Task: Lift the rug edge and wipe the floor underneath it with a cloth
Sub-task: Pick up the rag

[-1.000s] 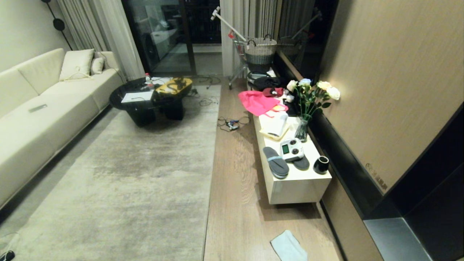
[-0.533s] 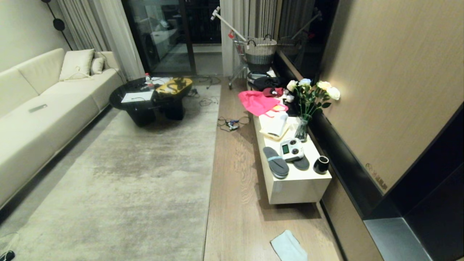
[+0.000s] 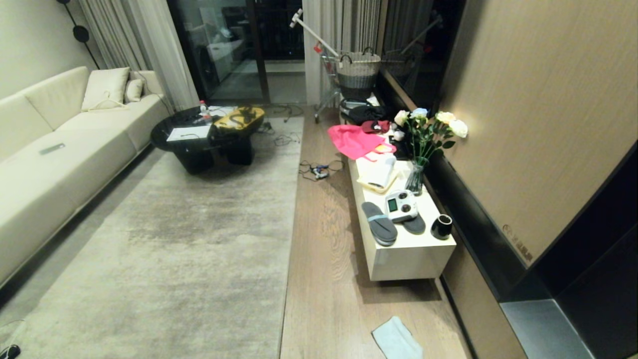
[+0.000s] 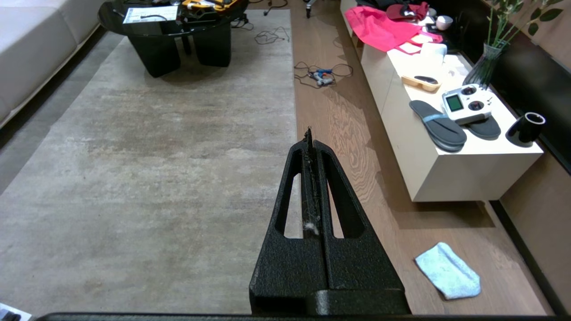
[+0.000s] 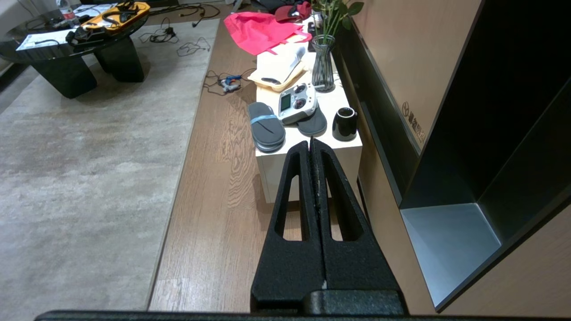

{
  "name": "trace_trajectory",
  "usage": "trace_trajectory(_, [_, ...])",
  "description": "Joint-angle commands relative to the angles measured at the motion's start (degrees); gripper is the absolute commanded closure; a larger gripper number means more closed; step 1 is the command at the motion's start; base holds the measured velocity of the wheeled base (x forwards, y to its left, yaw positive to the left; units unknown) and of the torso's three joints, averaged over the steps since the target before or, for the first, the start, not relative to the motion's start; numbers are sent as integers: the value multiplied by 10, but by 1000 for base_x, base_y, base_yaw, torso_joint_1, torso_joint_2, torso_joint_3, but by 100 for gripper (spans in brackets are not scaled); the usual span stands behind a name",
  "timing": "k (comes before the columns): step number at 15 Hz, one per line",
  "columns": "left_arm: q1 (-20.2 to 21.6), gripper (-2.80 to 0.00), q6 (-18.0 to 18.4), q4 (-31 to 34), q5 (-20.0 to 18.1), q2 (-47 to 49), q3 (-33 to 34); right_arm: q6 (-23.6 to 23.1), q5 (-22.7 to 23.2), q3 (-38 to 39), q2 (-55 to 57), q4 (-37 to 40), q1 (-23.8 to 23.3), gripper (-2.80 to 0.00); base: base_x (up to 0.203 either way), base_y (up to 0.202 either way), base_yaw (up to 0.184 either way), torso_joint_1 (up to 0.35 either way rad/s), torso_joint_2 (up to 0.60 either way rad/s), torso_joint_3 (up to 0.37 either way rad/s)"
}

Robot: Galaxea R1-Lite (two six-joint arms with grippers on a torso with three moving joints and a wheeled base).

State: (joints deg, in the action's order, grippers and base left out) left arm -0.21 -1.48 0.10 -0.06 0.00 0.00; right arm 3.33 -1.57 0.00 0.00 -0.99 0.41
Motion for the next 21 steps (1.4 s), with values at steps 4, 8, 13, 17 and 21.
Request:
trace_trajectory(4, [0,0,0,-1,0,0,0,0,0,0,1,-1,0,0,0,0,0,0,0,0])
trace_trajectory(8, [0,0,1,0,0,0,0,0,0,0,0,-1,0,0,0,0,0,0,0,0])
trace_trajectory(13, [0,0,0,0,0,0,0,0,0,0,0,0,0,0,0,0,0,0,0,0])
trace_trajectory(17, [0,0,0,0,0,0,0,1,0,0,1,0,0,0,0,0,0,0,0,0])
trace_trajectory(21, [0,0,0,0,0,0,0,5,0,0,0,-1,0,0,0,0,0,0,0,0])
